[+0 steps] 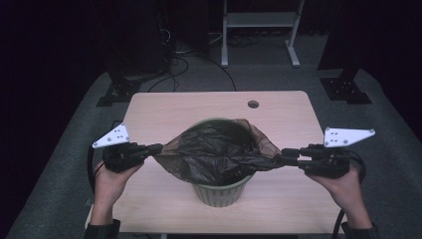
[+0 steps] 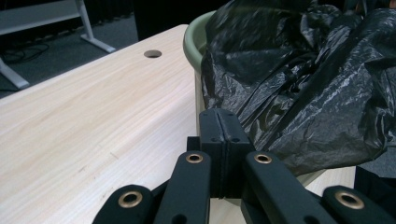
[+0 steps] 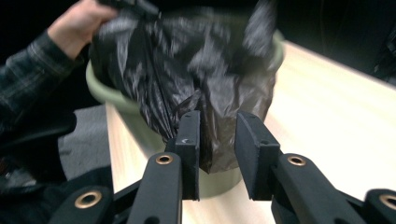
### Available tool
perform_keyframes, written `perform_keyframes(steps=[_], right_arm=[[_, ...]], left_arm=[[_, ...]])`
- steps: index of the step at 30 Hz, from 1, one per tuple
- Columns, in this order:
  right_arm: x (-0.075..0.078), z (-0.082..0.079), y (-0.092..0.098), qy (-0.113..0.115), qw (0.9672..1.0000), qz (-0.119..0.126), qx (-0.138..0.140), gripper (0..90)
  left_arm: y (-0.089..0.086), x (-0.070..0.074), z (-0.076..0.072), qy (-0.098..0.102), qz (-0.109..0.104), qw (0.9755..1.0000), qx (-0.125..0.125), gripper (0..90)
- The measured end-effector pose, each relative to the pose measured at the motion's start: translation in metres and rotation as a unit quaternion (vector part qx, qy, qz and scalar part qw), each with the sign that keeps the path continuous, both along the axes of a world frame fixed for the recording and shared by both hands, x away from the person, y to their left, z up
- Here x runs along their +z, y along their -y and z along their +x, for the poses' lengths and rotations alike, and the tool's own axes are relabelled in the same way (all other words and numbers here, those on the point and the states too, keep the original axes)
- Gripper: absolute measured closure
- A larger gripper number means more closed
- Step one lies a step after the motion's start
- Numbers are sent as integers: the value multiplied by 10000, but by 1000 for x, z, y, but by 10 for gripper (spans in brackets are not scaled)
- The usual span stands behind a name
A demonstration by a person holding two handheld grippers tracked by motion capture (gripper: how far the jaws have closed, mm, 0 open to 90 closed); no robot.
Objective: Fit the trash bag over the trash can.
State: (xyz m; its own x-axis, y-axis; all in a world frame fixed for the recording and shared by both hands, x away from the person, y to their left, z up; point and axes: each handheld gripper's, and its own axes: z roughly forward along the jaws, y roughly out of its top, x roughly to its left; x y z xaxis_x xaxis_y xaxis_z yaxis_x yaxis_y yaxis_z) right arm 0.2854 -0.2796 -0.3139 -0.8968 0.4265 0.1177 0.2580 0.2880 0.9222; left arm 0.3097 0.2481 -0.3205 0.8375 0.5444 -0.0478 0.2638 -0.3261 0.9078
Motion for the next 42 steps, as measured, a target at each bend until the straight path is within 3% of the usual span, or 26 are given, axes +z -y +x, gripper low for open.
perform_keyframes(steps=[5, 9, 12, 17, 18, 20, 22, 24, 26, 29, 32, 35, 37, 40, 42], right_arm=[[27, 14, -3, 208, 9996, -13, -174, 619], [39, 25, -4, 266, 9993, 47, -267, 592], [41, 44, -12, -16, 9998, 94, -166, 534], [27, 59, -32, -268, 9994, -143, -146, 481], [19, 65, -38, -408, 9990, -168, -91, 478], [14, 69, -43, -523, 9985, -173, -13, 500], [10, 72, -46, -615, 9979, -170, 65, 582], [7, 73, -50, -601, 9978, -213, 154, 766], [7, 73, -50, -520, 9982, -271, 102, 884], [7, 73, -49, -400, 9988, -278, -27, 900], [9, 77, -38, -134, 9985, -144, -514, 900], [7, 83, -30, -37, 9959, -81, -897, 900], [4, 88, -27, -32, 9947, -69, -1024, 900], [-4, 96, -27, -114, 9931, -178, -1154, 900], [-11, 98, -27, -206, 9931, -253, -1130, 900]], left_arm=[[4, 4, 7, 16, 44, 10000, -4, 898], [3, 6, 9, 19, 52, 10000, 4, 898], [3, 6, 10, 20, 41, 10000, 14, 898], [2, 6, 10, 26, 28, 10000, 2, 898], [2, 6, 10, 22, 28, 10000, -5, 898], [3, 7, 10, 24, 34, 10000, 0, 898], [3, 7, 11, 31, 24, 10000, -13, 898], [3, 7, 11, 26, 28, 10000, -10, 898], [3, 7, 13, 30, 35, 10000, -5, 898], [3, 8, 16, 58, 53, 10000, 57, 898], [3, 9, 26, 78, 71, 9998, 147, 898], [3, 10, 35, 79, 53, 9997, 241, 898], [4, 10, 50, 61, 84, 9993, 367, 899], [7, 8, 58, 6, 147, 9990, 425, 899], [13, 1, 65, -160, 404, 9978, 495, 898]])
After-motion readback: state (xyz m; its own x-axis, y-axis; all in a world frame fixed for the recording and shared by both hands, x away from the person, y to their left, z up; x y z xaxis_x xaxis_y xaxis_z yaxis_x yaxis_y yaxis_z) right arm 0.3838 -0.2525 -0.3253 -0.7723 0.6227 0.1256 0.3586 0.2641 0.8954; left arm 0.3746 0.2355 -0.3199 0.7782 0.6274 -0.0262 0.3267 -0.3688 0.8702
